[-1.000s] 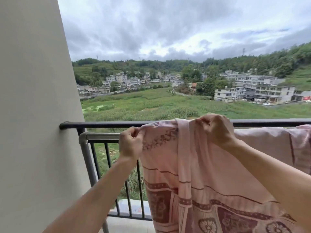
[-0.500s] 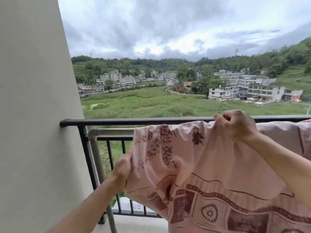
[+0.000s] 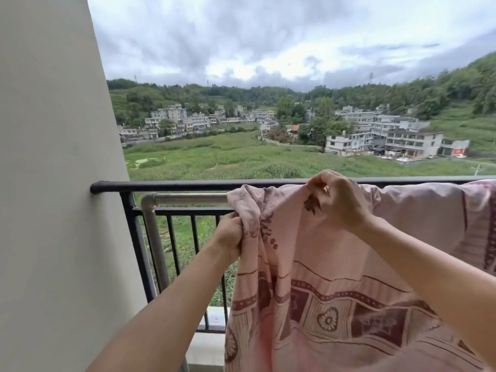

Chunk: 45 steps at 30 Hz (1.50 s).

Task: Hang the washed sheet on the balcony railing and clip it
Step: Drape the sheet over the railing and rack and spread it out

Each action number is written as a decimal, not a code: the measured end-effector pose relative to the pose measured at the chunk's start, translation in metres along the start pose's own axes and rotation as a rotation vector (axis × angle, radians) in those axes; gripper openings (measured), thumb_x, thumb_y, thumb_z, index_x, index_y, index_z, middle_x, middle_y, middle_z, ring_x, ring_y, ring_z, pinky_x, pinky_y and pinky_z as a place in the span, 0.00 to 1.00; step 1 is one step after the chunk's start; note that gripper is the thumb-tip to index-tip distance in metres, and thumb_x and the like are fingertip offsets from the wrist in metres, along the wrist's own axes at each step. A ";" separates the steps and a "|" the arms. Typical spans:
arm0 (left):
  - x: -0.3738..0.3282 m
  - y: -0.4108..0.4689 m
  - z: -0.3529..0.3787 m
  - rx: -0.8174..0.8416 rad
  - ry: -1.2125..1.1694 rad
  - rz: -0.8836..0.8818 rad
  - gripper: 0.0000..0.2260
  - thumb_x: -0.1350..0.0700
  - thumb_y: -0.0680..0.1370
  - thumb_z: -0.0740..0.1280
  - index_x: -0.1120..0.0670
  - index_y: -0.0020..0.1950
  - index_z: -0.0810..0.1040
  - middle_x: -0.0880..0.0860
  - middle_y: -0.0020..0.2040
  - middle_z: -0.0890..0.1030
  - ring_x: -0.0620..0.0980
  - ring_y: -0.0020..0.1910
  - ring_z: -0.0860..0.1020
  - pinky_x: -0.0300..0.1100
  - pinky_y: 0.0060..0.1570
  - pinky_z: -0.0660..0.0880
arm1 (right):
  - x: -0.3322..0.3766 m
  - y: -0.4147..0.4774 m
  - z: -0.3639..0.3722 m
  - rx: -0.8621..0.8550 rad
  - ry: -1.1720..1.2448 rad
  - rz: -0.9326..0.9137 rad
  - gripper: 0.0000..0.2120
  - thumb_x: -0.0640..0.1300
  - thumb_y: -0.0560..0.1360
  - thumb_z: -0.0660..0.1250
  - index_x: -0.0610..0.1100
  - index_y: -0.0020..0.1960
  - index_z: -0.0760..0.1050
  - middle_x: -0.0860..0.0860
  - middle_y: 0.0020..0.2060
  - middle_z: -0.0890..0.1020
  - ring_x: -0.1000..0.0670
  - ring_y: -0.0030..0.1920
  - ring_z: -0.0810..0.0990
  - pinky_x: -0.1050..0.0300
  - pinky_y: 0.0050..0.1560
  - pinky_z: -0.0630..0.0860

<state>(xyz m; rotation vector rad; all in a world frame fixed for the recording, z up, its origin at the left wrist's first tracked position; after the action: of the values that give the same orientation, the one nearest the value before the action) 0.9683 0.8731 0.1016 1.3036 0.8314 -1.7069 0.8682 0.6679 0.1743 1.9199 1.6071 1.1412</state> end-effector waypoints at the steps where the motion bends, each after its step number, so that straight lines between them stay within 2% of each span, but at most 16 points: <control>1: -0.010 0.000 -0.001 -0.049 0.012 0.065 0.13 0.73 0.76 0.56 0.65 0.38 0.78 0.59 0.28 0.78 0.54 0.24 0.78 0.43 0.25 0.77 | -0.001 0.002 -0.009 -0.035 0.024 0.008 0.04 0.46 0.76 0.67 0.51 0.49 0.80 0.52 0.47 0.83 0.48 0.47 0.80 0.56 0.44 0.72; 5: -0.080 -0.008 -0.022 -0.287 0.082 0.374 0.13 0.73 0.71 0.54 0.66 0.39 0.79 0.58 0.35 0.77 0.55 0.32 0.79 0.49 0.34 0.79 | 0.014 0.019 -0.047 -0.207 0.061 -0.028 0.05 0.47 0.77 0.68 0.48 0.50 0.80 0.53 0.45 0.83 0.51 0.42 0.77 0.59 0.41 0.66; 8: -0.126 -0.024 -0.040 -0.421 0.011 0.514 0.16 0.73 0.70 0.55 0.59 0.31 0.78 0.55 0.29 0.75 0.49 0.26 0.77 0.41 0.28 0.77 | 0.052 0.027 -0.060 -0.271 0.075 -0.147 0.06 0.47 0.78 0.66 0.47 0.51 0.80 0.54 0.45 0.83 0.55 0.42 0.75 0.61 0.40 0.65; 10: -0.137 -0.029 -0.054 -0.472 0.001 0.601 0.17 0.73 0.68 0.57 0.57 0.29 0.79 0.54 0.29 0.75 0.52 0.27 0.76 0.44 0.31 0.76 | 0.074 0.025 -0.058 -0.249 0.124 -0.230 0.06 0.46 0.79 0.64 0.46 0.52 0.79 0.53 0.45 0.83 0.53 0.41 0.77 0.59 0.40 0.70; 12: -0.126 -0.030 -0.074 -0.574 0.210 0.686 0.13 0.70 0.68 0.57 0.59 0.32 0.79 0.55 0.31 0.76 0.52 0.29 0.74 0.45 0.33 0.74 | 0.081 0.017 -0.042 -0.130 0.134 -0.283 0.06 0.46 0.80 0.63 0.46 0.52 0.77 0.52 0.42 0.84 0.50 0.40 0.80 0.56 0.39 0.74; 14: -0.095 -0.032 -0.100 -0.716 0.593 0.699 0.10 0.62 0.73 0.58 0.61 0.37 0.77 0.59 0.34 0.78 0.57 0.35 0.76 0.48 0.37 0.73 | 0.072 0.004 -0.012 0.054 0.055 -0.297 0.07 0.48 0.79 0.63 0.46 0.51 0.77 0.50 0.42 0.84 0.47 0.40 0.81 0.56 0.37 0.71; 17: -0.037 -0.037 -0.136 -0.823 0.988 0.516 0.12 0.55 0.79 0.59 0.59 0.39 0.73 0.67 0.42 0.80 0.67 0.44 0.77 0.51 0.41 0.72 | 0.032 -0.015 0.022 0.203 -0.118 -0.249 0.09 0.50 0.76 0.65 0.47 0.52 0.76 0.48 0.50 0.83 0.44 0.50 0.80 0.52 0.45 0.73; 19: -0.007 -0.030 -0.137 -0.788 1.185 0.396 0.10 0.55 0.80 0.58 0.59 0.43 0.73 0.68 0.43 0.80 0.68 0.43 0.77 0.53 0.40 0.73 | 0.003 -0.021 0.026 0.199 -0.199 -0.206 0.14 0.50 0.73 0.69 0.45 0.56 0.77 0.46 0.55 0.80 0.42 0.56 0.77 0.47 0.53 0.73; 21: 0.002 -0.021 -0.122 -0.760 1.270 0.402 0.09 0.53 0.80 0.57 0.58 0.49 0.71 0.65 0.46 0.80 0.67 0.45 0.78 0.54 0.42 0.73 | -0.020 -0.025 0.021 0.142 -0.245 -0.188 0.17 0.49 0.71 0.72 0.45 0.58 0.77 0.46 0.55 0.79 0.42 0.57 0.76 0.43 0.56 0.73; 23: -0.008 -0.017 -0.098 -0.755 1.237 0.532 0.07 0.61 0.76 0.61 0.58 0.54 0.71 0.63 0.52 0.77 0.65 0.52 0.75 0.58 0.50 0.72 | -0.037 -0.028 0.011 0.074 -0.292 -0.172 0.20 0.50 0.71 0.72 0.46 0.60 0.77 0.49 0.57 0.78 0.43 0.58 0.74 0.43 0.58 0.71; 26: -0.029 -0.013 -0.043 -0.716 1.219 0.839 0.21 0.71 0.67 0.64 0.61 0.58 0.70 0.63 0.55 0.73 0.63 0.56 0.71 0.56 0.57 0.67 | -0.071 -0.029 -0.014 0.009 -0.340 -0.073 0.22 0.51 0.71 0.72 0.46 0.62 0.76 0.47 0.57 0.77 0.42 0.58 0.73 0.43 0.57 0.70; 29: -0.035 -0.014 0.037 -0.506 1.147 1.078 0.21 0.71 0.66 0.65 0.60 0.58 0.71 0.61 0.54 0.73 0.60 0.53 0.71 0.52 0.51 0.70 | -0.122 -0.031 -0.050 -0.024 -0.390 0.103 0.21 0.52 0.72 0.71 0.45 0.62 0.75 0.45 0.60 0.76 0.40 0.60 0.73 0.43 0.57 0.70; 32: -0.018 -0.007 0.117 -0.289 1.118 1.104 0.19 0.68 0.68 0.67 0.58 0.57 0.72 0.58 0.54 0.74 0.55 0.53 0.70 0.42 0.51 0.64 | -0.179 -0.038 -0.099 -0.073 -0.417 0.299 0.20 0.53 0.74 0.69 0.46 0.63 0.74 0.44 0.62 0.74 0.40 0.63 0.71 0.41 0.59 0.70; 35: 0.005 0.001 0.188 -0.111 1.130 1.113 0.18 0.64 0.69 0.69 0.57 0.58 0.73 0.56 0.55 0.75 0.55 0.54 0.72 0.46 0.55 0.65 | -0.235 -0.050 -0.154 -0.163 -0.402 0.496 0.20 0.52 0.74 0.68 0.46 0.64 0.73 0.43 0.64 0.73 0.39 0.62 0.72 0.43 0.61 0.70; 40: 0.031 0.013 0.290 0.044 1.129 1.177 0.16 0.62 0.69 0.70 0.56 0.56 0.75 0.55 0.56 0.75 0.55 0.55 0.72 0.47 0.56 0.66 | -0.329 -0.077 -0.224 -0.319 -0.377 0.809 0.25 0.51 0.74 0.69 0.44 0.67 0.69 0.41 0.65 0.71 0.38 0.64 0.71 0.47 0.61 0.70; 45: 0.052 0.024 0.387 0.124 1.118 1.219 0.13 0.60 0.69 0.71 0.56 0.53 0.77 0.54 0.54 0.76 0.54 0.53 0.73 0.50 0.55 0.72 | -0.426 -0.085 -0.259 -0.308 -0.237 1.026 0.32 0.55 0.74 0.69 0.41 0.71 0.64 0.40 0.67 0.71 0.38 0.66 0.70 0.46 0.62 0.69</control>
<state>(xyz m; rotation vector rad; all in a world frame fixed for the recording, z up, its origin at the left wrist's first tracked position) 0.8155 0.5157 0.1466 2.1933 0.2663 0.0058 0.6080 0.2373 0.1228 2.5573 0.2141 1.3016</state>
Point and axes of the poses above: each hand's wrist, its own y-axis towards the middle knuckle, its own z-axis out of the palm, x = y × z, the point moved 4 cm from there along y, towards the middle knuckle
